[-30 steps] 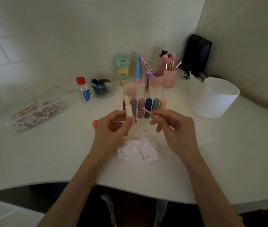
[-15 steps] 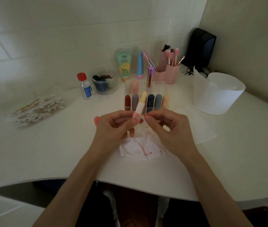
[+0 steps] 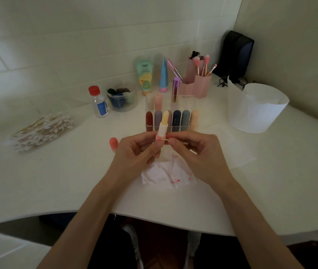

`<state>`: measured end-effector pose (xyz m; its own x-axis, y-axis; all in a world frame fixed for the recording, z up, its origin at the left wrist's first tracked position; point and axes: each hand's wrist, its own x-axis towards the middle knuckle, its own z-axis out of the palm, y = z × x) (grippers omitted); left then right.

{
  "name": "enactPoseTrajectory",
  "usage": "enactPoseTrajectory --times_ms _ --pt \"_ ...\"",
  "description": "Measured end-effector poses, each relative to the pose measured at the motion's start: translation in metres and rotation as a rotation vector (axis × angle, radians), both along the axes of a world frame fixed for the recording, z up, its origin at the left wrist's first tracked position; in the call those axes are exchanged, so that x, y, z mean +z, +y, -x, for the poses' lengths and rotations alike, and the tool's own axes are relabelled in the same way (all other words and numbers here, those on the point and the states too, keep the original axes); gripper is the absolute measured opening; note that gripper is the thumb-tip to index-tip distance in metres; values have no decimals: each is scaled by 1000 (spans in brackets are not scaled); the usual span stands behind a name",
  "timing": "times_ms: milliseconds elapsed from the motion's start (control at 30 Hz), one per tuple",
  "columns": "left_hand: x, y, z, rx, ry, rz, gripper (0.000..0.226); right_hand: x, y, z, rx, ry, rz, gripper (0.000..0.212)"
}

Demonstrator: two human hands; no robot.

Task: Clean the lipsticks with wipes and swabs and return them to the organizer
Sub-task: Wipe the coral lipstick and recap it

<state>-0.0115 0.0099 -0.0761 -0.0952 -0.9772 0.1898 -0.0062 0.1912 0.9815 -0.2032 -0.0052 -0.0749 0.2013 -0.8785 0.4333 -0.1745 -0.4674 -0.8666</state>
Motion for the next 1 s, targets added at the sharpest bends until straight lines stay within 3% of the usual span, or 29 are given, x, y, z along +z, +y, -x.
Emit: enactPoseTrajectory --times_ms 400,667,833,1000 --pt "4 2 1 -1 39 -18 41 -3 -1 -4 -2 9 59 18" --pt "3 1 1 -22 23 8 20 -6 -3 -2 -19 20 62 20" --pt "1 1 0 22 30 -12 35 -8 -4 -4 -45 30 82 18" --pt "0 0 0 60 35 -6 33 -6 -2 -7 -27 26 105 18"
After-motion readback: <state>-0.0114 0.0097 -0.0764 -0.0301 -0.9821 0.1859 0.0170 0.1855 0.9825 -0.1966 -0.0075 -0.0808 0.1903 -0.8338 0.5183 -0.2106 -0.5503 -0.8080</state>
